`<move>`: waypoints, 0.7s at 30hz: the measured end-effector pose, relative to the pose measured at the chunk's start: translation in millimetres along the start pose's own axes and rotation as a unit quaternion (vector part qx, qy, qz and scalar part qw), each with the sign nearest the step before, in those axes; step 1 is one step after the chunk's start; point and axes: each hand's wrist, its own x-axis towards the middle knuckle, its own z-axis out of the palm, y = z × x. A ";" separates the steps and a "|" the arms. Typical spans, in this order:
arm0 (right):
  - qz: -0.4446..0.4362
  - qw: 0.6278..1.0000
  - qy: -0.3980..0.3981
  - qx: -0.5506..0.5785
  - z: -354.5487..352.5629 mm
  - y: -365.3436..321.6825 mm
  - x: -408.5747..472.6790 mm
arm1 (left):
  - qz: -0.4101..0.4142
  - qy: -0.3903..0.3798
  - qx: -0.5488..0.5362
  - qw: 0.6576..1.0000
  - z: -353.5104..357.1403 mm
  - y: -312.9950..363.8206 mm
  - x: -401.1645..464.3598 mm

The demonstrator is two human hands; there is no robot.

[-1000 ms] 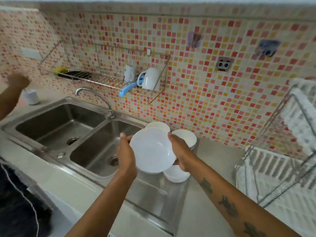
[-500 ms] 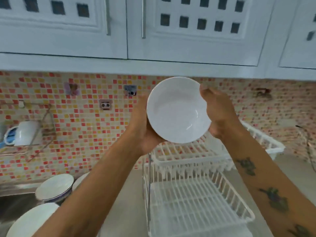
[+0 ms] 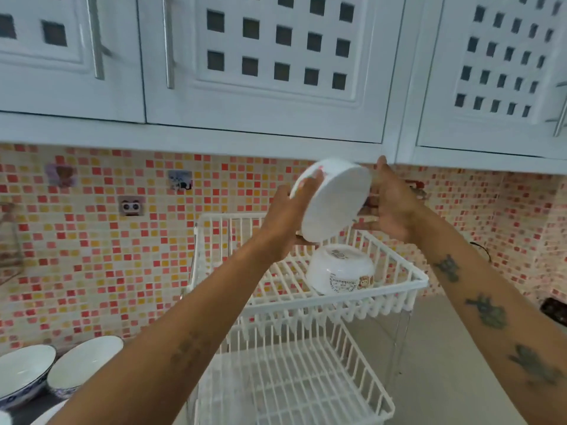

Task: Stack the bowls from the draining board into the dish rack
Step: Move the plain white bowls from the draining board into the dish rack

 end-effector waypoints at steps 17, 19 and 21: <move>0.109 0.988 0.053 -0.097 -21.2 85.2 35.0 | 0.086 -0.030 0.432 0.897 41.3 -79.5 48.3; 0.108 0.988 0.065 -0.092 -21.9 91.8 38.3 | 0.084 -0.031 0.443 0.892 42.7 -82.3 46.8; 0.105 0.987 0.080 -0.088 -23.8 98.1 43.4 | 0.078 -0.035 0.455 0.887 43.9 -85.3 47.5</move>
